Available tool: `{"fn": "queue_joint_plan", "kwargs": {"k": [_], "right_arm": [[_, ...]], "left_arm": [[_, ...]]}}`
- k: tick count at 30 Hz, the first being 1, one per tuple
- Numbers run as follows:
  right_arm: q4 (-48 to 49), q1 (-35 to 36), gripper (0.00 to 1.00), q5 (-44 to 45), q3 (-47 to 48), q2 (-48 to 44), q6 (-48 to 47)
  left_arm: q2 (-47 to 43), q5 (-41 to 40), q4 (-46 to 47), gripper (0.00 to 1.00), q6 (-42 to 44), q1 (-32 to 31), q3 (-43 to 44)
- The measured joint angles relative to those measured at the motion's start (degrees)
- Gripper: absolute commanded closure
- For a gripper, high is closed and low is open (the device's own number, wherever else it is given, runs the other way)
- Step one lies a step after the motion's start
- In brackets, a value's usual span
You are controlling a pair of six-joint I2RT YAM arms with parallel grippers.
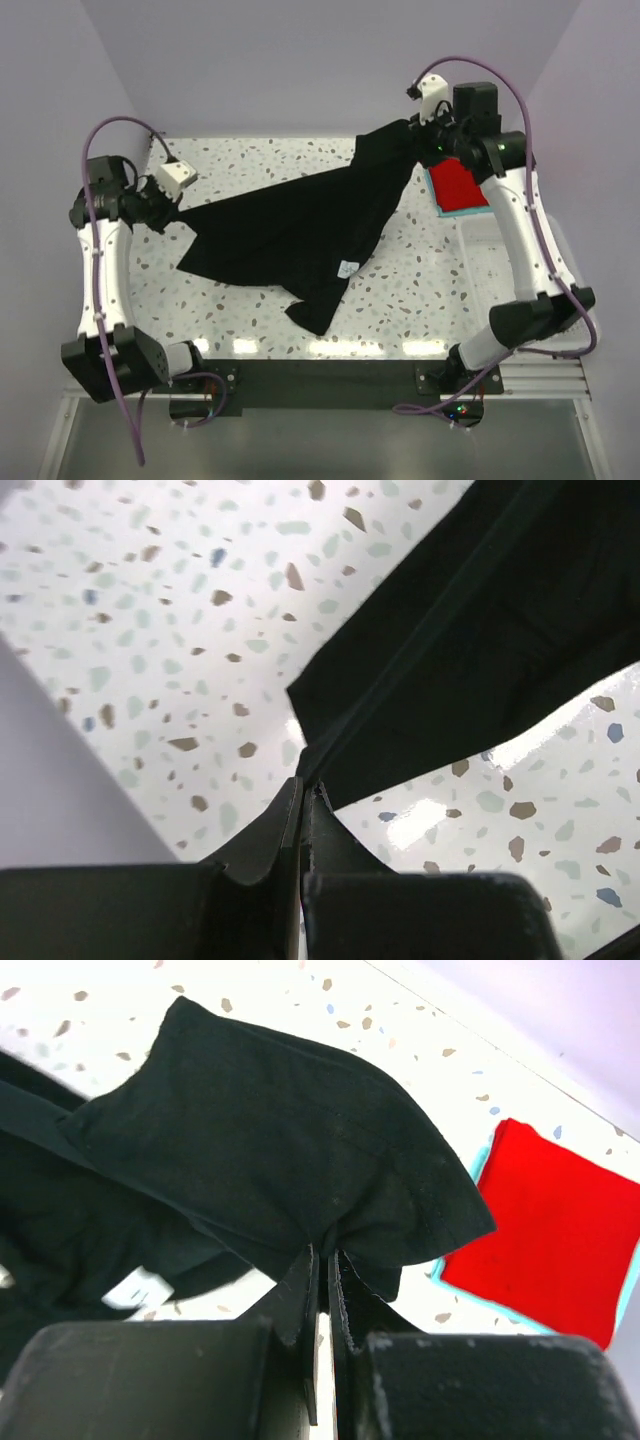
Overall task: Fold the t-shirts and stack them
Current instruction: Flatten the tshirt out
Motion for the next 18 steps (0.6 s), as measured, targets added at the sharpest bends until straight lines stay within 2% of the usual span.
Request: {"fn": "queue_joint_plan", "kwargs": {"k": [4,8,13,18], "right_arm": [[-1.1,0.5,1.0,-0.5,-2.6,-7.7,0.4],[-0.8,0.4,1.0,0.3,-1.9,-12.2,1.7],[0.7,0.4,1.0,0.9,4.2,-12.7,4.2],[3.5,0.4,1.0,1.6,5.3,-14.3,6.2]], "left_arm": [[-8.4,1.5,-0.3,1.0,-0.3,2.8,0.6],[-12.9,2.3,1.9,1.0,-5.5,3.3,4.0],[-15.2,0.5,11.0,1.0,-16.0,3.3,10.2],[-14.7,-0.8,16.5,1.0,-22.0,3.3,16.7]]}}
